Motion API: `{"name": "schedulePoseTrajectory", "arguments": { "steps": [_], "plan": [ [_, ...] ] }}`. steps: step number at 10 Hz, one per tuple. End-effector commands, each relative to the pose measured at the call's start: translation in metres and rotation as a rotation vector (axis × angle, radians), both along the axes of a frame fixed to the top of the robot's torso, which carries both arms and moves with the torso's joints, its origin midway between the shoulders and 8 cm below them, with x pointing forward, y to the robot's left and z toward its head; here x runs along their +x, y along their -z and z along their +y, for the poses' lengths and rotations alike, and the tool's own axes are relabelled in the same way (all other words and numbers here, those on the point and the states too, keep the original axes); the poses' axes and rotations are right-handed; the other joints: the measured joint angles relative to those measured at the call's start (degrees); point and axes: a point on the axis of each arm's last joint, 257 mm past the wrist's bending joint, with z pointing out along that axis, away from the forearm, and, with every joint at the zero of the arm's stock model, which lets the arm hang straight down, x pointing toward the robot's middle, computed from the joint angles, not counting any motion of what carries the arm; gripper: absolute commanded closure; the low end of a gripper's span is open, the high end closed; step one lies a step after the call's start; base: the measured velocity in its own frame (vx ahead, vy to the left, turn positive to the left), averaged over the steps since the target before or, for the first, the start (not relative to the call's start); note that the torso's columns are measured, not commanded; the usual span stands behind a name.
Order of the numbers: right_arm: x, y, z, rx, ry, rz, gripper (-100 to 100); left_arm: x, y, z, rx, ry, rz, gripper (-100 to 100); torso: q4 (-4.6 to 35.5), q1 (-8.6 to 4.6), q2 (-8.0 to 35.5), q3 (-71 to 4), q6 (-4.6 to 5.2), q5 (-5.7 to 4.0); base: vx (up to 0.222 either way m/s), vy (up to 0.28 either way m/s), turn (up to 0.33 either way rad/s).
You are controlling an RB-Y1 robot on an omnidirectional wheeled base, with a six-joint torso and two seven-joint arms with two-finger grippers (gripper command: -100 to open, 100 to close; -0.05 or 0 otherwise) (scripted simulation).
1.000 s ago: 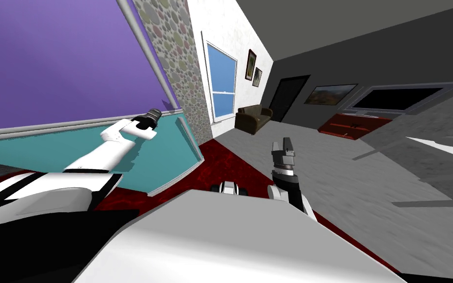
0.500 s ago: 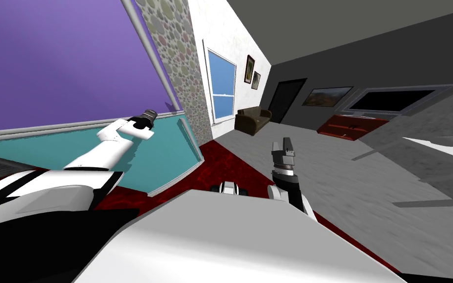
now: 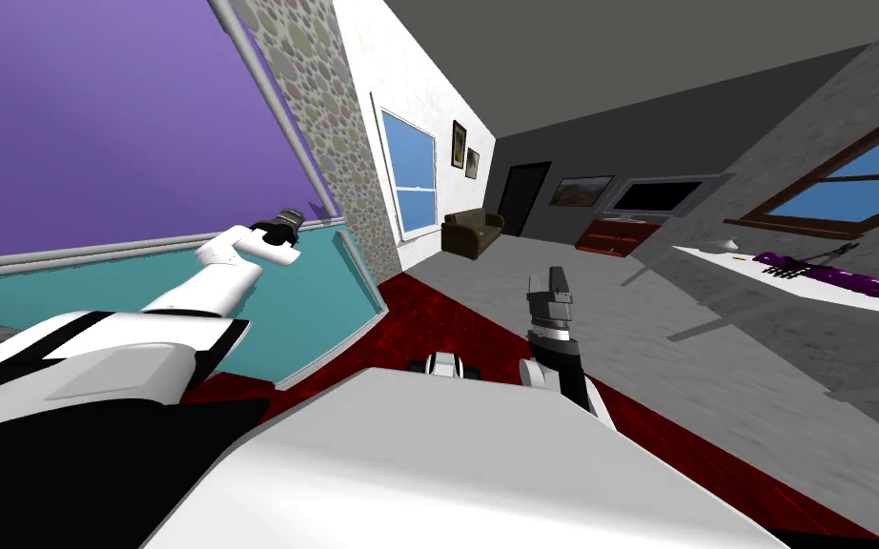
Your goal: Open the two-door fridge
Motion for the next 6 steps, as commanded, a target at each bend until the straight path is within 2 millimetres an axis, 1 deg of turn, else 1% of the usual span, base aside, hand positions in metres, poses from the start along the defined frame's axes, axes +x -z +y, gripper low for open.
{"name": "schedulePoseTrajectory", "arguments": {
  "steps": [1,2,3,4,5,6],
  "plan": [
    [0.000,0.000,0.000,0.000,0.000,0.000,0,-0.011,0.015,0.026,-0.024,-0.052,0.020,100,-0.1,-0.01,-0.1,-0.1,0.07,0.02,0.031,0.017,-0.005],
    [0.000,0.000,0.000,0.000,0.000,0.000,0,0.002,0.003,0.016,0.040,-0.031,0.035,100,0.0,-0.19,0.2,0.1,0.10,-0.04,-0.247,-0.051,-0.327],
    [0.000,0.000,0.000,0.000,0.000,-0.001,0,0.003,0.003,0.020,0.037,-0.042,0.041,100,0.3,-0.66,1.2,0.7,0.21,-0.19,-0.386,-0.119,-0.438],
    [0.000,0.000,0.000,0.000,-0.001,-0.001,0,0.002,-0.005,0.025,0.026,-0.056,0.025,100,0.5,-0.91,1.7,1.1,0.07,-0.32,-0.273,-0.110,-0.412],
    [0.000,0.000,0.000,0.000,0.000,-0.001,0,-0.005,-0.001,0.039,0.007,-0.088,0.027,100,0.4,-0.67,1.2,0.8,0.02,-0.28,-0.133,-0.063,-0.103],
    [0.000,0.000,0.000,0.000,0.000,0.000,0,-0.013,0.009,0.054,-0.008,-0.119,0.042,100,0.2,-0.21,0.5,0.3,-0.09,-0.10,-0.037,-0.017,0.070]
  ]
}}
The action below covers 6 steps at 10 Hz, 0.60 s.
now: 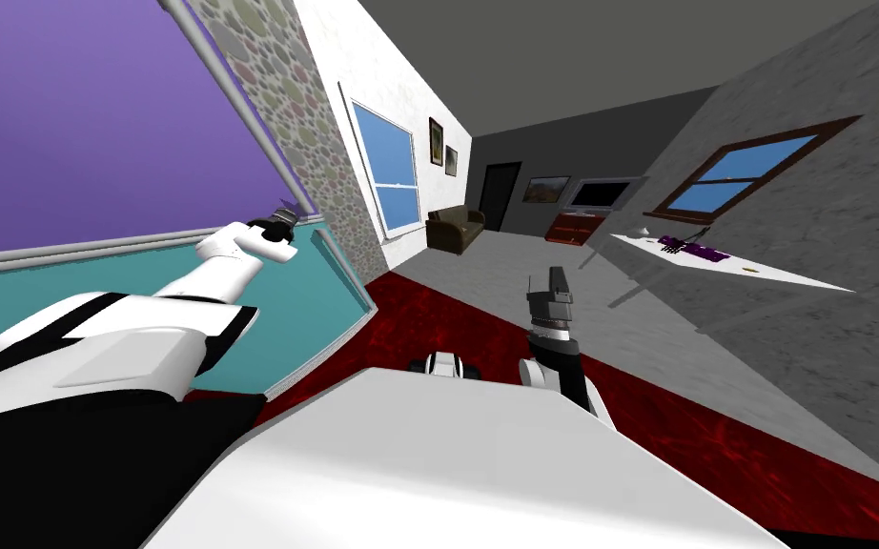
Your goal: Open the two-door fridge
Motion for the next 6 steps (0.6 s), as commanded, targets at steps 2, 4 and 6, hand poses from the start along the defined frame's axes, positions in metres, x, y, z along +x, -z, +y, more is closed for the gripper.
{"name": "schedulePoseTrajectory", "arguments": {
  "steps": [2,4,6],
  "plan": [
    [0.000,0.000,0.000,0.000,0.000,0.000,0,-0.010,0.004,0.025,0.028,-0.056,0.038,100,-0.2,0.20,-0.5,-0.3,0.17,0.12,-0.107,-0.002,-0.179],
    [0.000,0.000,0.000,0.000,0.000,0.000,0,-0.011,0.000,0.031,0.019,-0.078,0.037,100,0.3,-0.50,1.0,0.6,0.15,-0.15,-0.332,-0.108,-0.399],
    [0.000,0.000,0.000,0.000,0.000,0.000,0,-0.018,-0.001,0.042,-0.001,-0.106,0.030,100,0.0,-0.38,0.0,0.0,0.03,-0.14,-0.070,-0.120,-0.010]
  ]
}}
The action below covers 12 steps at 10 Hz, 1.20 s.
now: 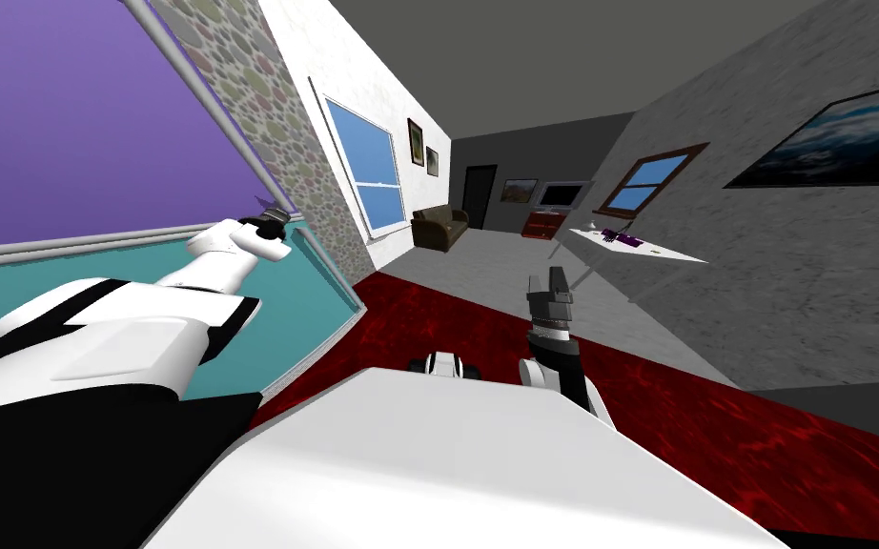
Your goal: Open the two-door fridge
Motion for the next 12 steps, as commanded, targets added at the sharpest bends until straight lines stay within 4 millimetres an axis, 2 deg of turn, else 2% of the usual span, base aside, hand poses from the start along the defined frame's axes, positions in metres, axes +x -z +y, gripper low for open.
{"name": "schedulePoseTrajectory", "arguments": {
  "steps": [1,2,4,5,7,12],
  "plan": [
    [0.000,0.000,0.000,0.000,0.000,0.000,0,-0.010,0.007,0.016,-0.021,-0.040,0.005,100,-0.2,0.43,-0.5,-0.3,0.07,0.17,0.043,-0.019,0.024],
    [0.000,0.000,0.000,-0.001,0.000,0.000,0,-0.017,0.015,0.025,-0.033,-0.062,0.015,100,-0.2,0.66,-0.5,-0.4,0.14,0.27,0.043,0.008,-0.014],
    [0.000,0.000,0.000,-0.001,0.000,0.000,0,-0.017,0.013,0.024,-0.032,-0.060,0.013,100,0.0,0.36,0.1,0.0,0.13,0.17,0.024,0.011,-0.002],
    [0.000,0.000,0.000,-0.001,0.000,0.000,0,-0.022,0.008,0.029,-0.024,-0.081,0.022,-100,0.1,0.17,0.3,0.2,0.11,0.09,0.029,0.133,-0.162],
    [0.000,0.000,0.000,-0.001,0.000,0.000,0,-0.026,0.004,0.034,-0.019,-0.099,0.032,-100,0.0,0.49,0.2,0.1,0.09,0.21,0.055,0.184,-0.137],
    [0.000,0.000,0.000,-0.001,0.000,0.001,0,-0.043,-0.001,0.049,-0.007,-0.164,0.073,-100,0.0,0.15,0.3,0.1,0.13,0.09,0.043,0.227,-0.162]
  ]
}}
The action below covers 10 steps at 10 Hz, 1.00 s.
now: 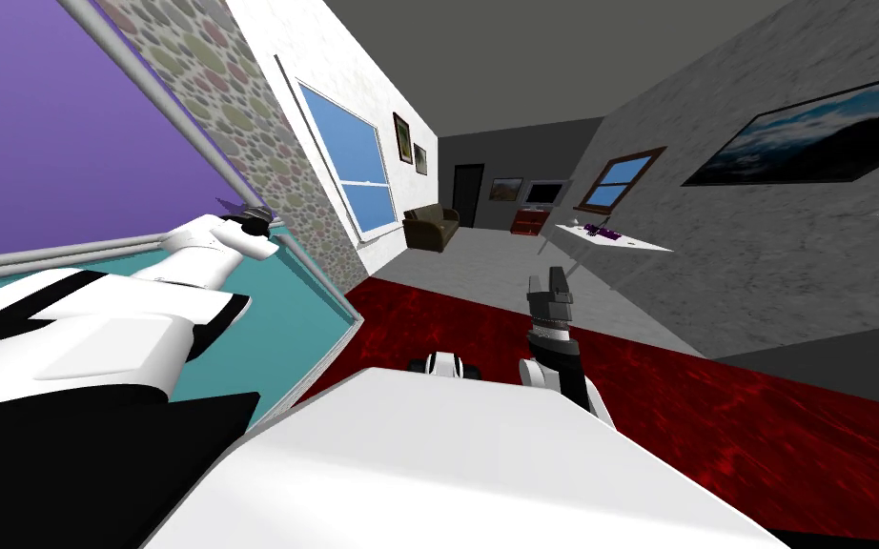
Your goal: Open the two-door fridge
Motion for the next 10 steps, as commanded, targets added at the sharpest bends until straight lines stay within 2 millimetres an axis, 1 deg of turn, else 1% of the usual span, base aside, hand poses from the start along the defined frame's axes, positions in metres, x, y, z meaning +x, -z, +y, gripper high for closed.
{"name": "schedulePoseTrajectory", "arguments": {
  "steps": [1,5,8,9,10],
  "plan": [
    [0.000,0.000,0.000,0.000,0.000,0.000,0,-0.010,-0.002,0.010,0.004,-0.038,0.025,-100,0.0,0.00,0.0,0.0,-0.03,-0.01,0.029,0.217,-0.151],
    [0.000,0.000,0.000,0.000,0.000,0.000,0,-0.023,-0.006,0.020,0.010,-0.084,0.052,-100,0.0,-0.05,-0.1,-0.1,0.00,-0.02,0.014,0.180,-0.130],
    [0.000,0.000,0.000,0.000,0.000,0.000,0,-0.036,-0.006,0.030,0.011,-0.128,0.081,-100,0.0,0.21,-0.1,-0.1,-0.04,0.08,0.021,0.234,-0.160],
    [0.000,0.000,0.000,0.000,0.000,0.000,0,-0.036,-0.006,0.030,0.011,-0.128,0.081,-100,0.0,0.07,0.0,0.0,-0.03,0.04,0.004,0.145,-0.069],
    [0.000,0.000,0.000,0.000,0.000,0.000,0,-0.043,-0.005,0.035,0.011,-0.150,0.098,-100,0.0,-0.24,0.0,0.0,-0.03,-0.06,0.022,0.159,-0.170]
  ]
}}
